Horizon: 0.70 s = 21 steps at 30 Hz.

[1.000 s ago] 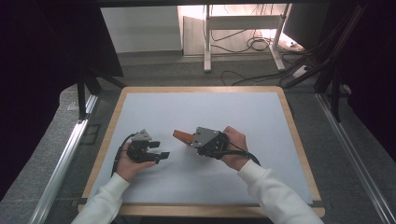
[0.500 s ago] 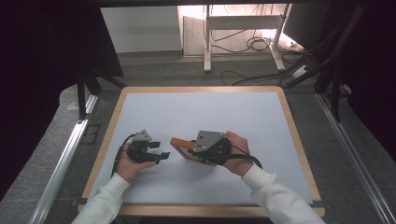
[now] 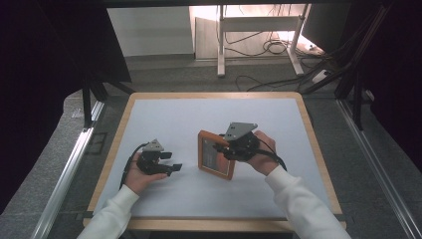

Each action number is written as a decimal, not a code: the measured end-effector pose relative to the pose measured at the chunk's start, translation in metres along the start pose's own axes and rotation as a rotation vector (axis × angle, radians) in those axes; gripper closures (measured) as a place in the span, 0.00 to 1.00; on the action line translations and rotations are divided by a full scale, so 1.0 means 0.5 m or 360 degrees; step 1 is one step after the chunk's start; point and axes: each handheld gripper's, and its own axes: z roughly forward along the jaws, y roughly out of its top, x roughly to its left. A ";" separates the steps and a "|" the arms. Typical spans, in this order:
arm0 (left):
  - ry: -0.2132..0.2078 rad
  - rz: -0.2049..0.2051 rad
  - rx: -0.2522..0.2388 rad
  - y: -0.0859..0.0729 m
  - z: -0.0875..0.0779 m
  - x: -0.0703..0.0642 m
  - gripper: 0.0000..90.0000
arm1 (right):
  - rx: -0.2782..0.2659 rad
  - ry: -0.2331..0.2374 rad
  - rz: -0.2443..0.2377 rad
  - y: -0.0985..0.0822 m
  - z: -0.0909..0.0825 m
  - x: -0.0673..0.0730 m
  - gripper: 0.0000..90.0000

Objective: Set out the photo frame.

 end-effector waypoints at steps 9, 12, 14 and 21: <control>-0.0007 0.0011 0.0007 -0.002 0.004 -0.002 0.32 | 0.0043 -0.0069 0.0103 -0.011 0.022 -0.035 0.54; -0.0004 0.0025 0.0012 -0.001 0.004 -0.001 0.32 | 0.0063 -0.0112 0.0129 -0.015 0.029 -0.044 0.50; -0.0001 0.0027 0.0015 -0.001 0.004 -0.001 0.32 | 0.0065 -0.0112 0.0157 -0.017 0.033 -0.048 0.50; -0.0003 0.0030 0.0017 -0.001 0.004 -0.002 0.32 | 0.0038 -0.0148 0.0174 -0.016 0.031 -0.046 0.44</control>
